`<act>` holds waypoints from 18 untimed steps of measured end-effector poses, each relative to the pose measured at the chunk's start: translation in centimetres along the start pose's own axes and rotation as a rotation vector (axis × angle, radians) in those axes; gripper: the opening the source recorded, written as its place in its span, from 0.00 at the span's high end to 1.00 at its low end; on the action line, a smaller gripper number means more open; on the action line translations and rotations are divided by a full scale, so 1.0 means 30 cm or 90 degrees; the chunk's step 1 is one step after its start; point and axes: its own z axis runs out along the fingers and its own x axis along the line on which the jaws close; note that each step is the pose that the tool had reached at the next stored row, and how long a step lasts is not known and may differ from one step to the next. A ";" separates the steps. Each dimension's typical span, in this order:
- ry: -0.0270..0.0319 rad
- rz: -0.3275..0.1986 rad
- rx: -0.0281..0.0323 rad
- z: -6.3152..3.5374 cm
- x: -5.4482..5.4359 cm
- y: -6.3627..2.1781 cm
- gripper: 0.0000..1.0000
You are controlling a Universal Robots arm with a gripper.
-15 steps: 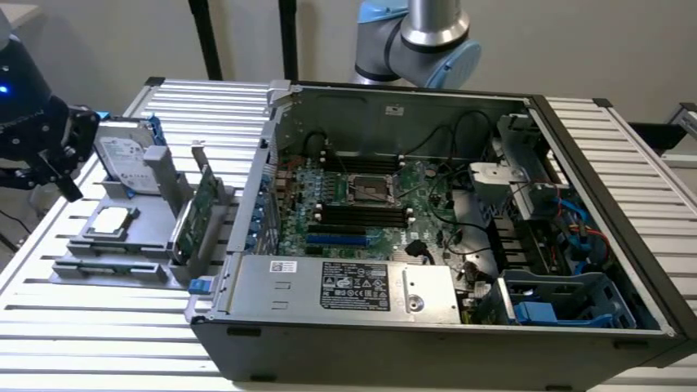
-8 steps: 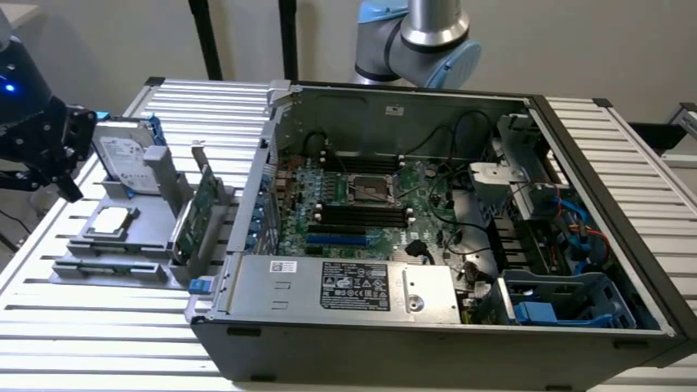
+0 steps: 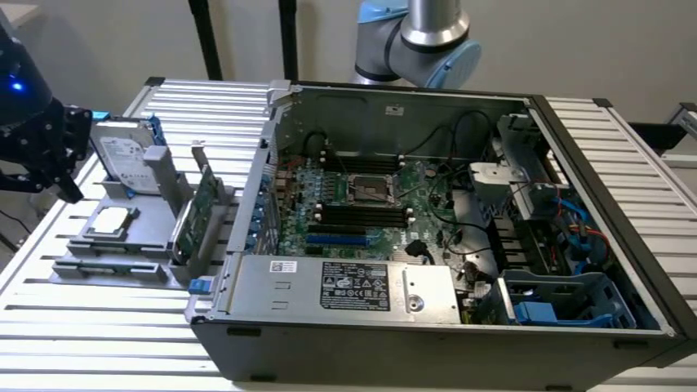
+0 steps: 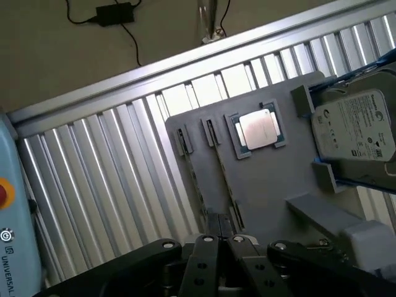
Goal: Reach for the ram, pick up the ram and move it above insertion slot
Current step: 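Pick up the ram and move it above insertion slot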
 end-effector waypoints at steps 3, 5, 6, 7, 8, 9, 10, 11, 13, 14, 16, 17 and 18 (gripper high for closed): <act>0.0012 -0.034 0.0005 0.002 0.000 0.000 0.89; 0.0018 -0.057 0.0012 0.004 0.000 0.000 0.89; 0.0021 -0.069 0.0018 0.005 0.000 0.000 0.89; 0.0023 -0.081 0.0025 0.006 0.000 0.000 0.89; 0.0026 -0.092 0.0033 0.007 0.000 0.000 0.89; 0.0027 -0.104 0.0043 0.008 0.000 0.000 0.89; 0.0029 -0.115 0.0054 0.009 0.000 0.000 0.89; 0.0029 -0.127 0.0069 0.010 0.000 0.000 0.89; 0.0026 -0.150 0.0114 0.013 0.000 0.000 0.89; 0.0024 -0.162 0.0140 0.014 0.000 0.000 0.89; 0.0019 -0.184 0.0196 0.016 0.000 0.000 0.89; 0.0017 -0.195 0.0227 0.016 0.000 0.000 0.89; 0.0016 -0.201 0.0239 0.016 0.000 -0.001 0.89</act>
